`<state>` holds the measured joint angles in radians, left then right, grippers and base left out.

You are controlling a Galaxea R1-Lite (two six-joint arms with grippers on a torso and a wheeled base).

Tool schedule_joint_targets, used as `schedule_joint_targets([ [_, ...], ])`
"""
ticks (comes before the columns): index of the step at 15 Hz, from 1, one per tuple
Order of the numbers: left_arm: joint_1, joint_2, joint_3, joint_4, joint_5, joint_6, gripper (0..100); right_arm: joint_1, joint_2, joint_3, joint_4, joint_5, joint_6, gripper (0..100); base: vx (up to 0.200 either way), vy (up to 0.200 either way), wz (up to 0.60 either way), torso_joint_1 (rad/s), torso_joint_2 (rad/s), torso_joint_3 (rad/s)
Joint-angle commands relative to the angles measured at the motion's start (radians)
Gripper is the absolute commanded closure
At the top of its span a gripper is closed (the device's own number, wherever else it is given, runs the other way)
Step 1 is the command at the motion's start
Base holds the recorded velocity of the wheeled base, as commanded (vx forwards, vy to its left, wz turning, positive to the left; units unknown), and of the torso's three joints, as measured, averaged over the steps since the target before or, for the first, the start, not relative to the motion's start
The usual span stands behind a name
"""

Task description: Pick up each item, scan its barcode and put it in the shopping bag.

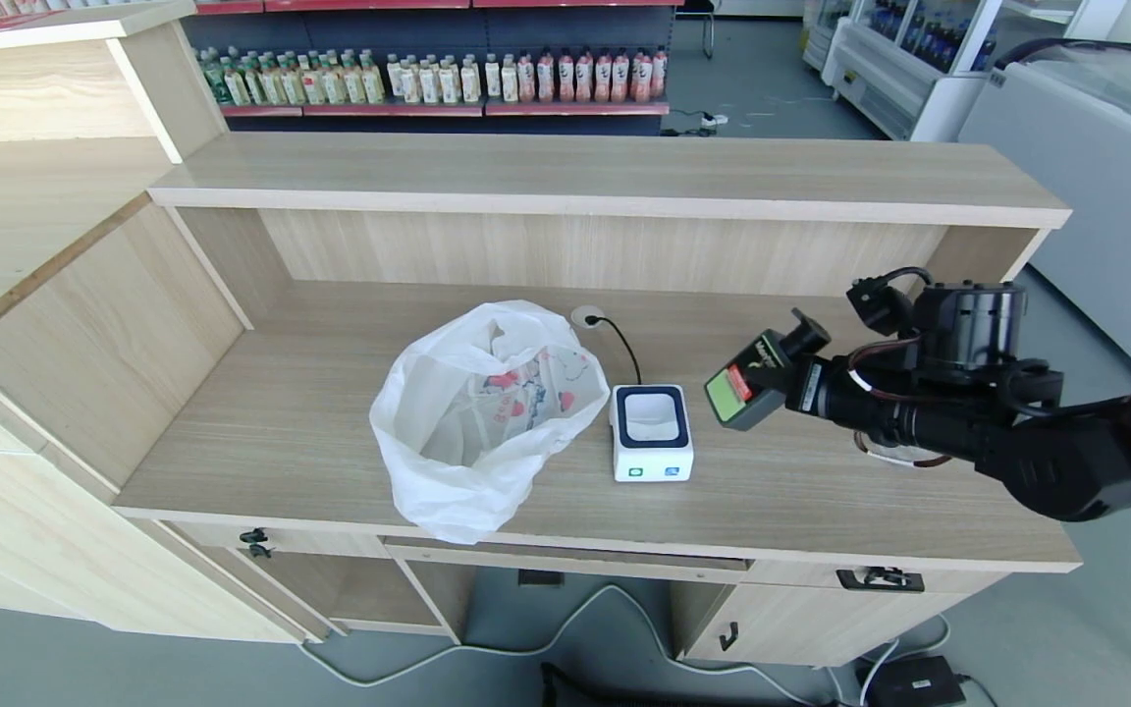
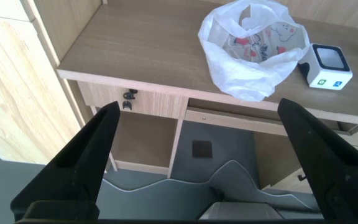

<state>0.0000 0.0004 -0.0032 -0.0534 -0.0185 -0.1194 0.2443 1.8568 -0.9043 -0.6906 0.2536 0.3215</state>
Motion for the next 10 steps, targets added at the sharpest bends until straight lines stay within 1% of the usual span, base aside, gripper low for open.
schedule_joint_targets([
  [1, 0.0, 0.0, 0.0, 0.0, 0.0, 0.0, 0, -0.145, -0.295, 0.232, 0.003, -0.12, -0.337, 100, 0.0, 0.0, 0.0, 0.0, 0.0, 0.0],
  [2, -0.002, 0.0, 0.0, 0.0, 0.0, 0.0, 0, -0.244, -0.39, 0.306, 0.016, -0.12, -0.533, 100, 0.0, 0.0, 0.0, 0.0, 0.0, 0.0],
  [3, 0.0, 0.0, 0.0, 0.0, 0.0, 0.0, 0, -0.306, -0.439, 0.343, 0.031, -0.122, -0.647, 100, 0.0, 0.0, 0.0, 0.0, 0.0, 0.0],
  [4, 0.0, 0.0, 0.0, 0.0, 0.0, 0.0, 0, -0.392, -0.498, 0.377, 0.048, -0.123, -0.788, 100, 0.0, 0.0, 0.0, 0.0, 0.0, 0.0],
  [5, 0.0, 0.0, 0.0, 0.0, 0.0, 0.0, 0, -0.445, -0.528, 0.378, 0.046, -0.123, -0.838, 100, 0.0, 0.0, 0.0, 0.0, 0.0, 0.0],
  [7, 0.0, 0.0, 0.0, 0.0, 0.0, 0.0, 0, -0.451, -0.55, 0.378, 0.043, -0.123, -0.843, 100, 0.0, 0.0, 0.0, 0.0, 0.0, 0.0],
  [9, 0.0, 0.0, 0.0, 0.0, 0.0, 0.0, 0, -0.441, -0.556, 0.375, 0.031, -0.116, -0.843, 100, 0.0, 0.0, 0.6, 0.002, 0.0, 0.005],
  [10, 0.0, 0.0, 0.0, 0.0, 0.0, 0.0, 0, -0.419, -0.55, 0.373, -0.009, -0.117, -0.846, 100, 0.0, 0.0, 0.6, -0.002, 0.0, -0.002],
])
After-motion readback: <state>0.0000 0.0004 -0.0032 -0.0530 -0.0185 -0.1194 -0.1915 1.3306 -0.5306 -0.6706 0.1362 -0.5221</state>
